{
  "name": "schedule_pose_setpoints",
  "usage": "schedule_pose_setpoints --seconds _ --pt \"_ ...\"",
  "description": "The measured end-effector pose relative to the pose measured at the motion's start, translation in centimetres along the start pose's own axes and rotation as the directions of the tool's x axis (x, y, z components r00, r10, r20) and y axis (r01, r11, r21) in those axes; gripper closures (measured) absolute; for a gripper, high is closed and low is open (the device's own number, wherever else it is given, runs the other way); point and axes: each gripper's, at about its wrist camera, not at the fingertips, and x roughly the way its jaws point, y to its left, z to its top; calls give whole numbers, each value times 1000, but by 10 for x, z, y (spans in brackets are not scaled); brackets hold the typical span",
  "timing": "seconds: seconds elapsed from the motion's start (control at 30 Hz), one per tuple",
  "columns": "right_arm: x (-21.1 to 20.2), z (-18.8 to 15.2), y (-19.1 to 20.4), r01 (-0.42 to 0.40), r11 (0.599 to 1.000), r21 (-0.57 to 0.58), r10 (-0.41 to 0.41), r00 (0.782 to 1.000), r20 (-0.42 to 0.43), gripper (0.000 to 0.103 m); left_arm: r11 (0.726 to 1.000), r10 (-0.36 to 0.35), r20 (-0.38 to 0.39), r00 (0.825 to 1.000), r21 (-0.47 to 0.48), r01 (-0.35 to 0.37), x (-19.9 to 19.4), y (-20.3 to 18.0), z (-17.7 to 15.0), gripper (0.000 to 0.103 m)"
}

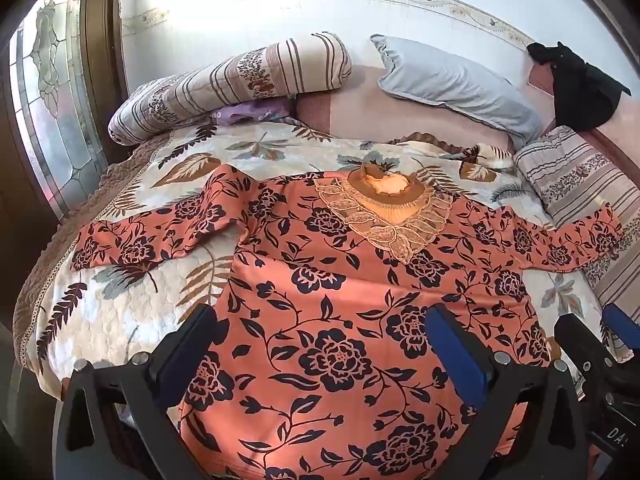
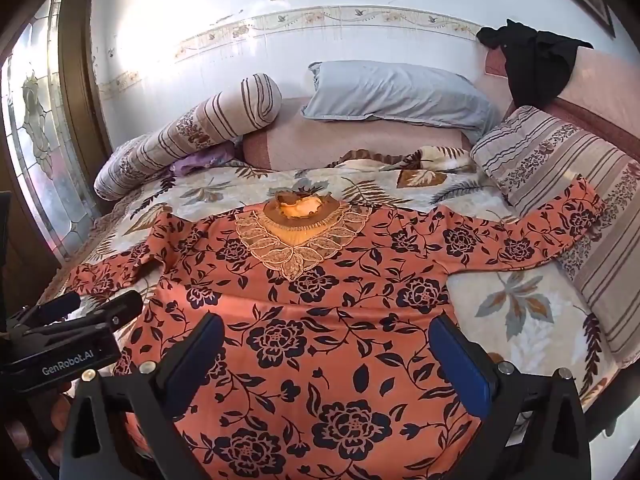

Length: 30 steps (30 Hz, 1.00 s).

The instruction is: Fold small clothes

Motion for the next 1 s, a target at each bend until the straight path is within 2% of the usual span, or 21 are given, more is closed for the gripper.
schedule_pose_setpoints --seconds 0.6,1.0 --pt "1 2 3 -8 1000 -1 8 1000 2 0 1000 -2 9 1000 -1 2 -6 2 0 0" --pt "8 -1 8 -6 1000 -16 5 1000 -29 0 1000 4 2 1000 -9 -4 -3 5 -2 0"
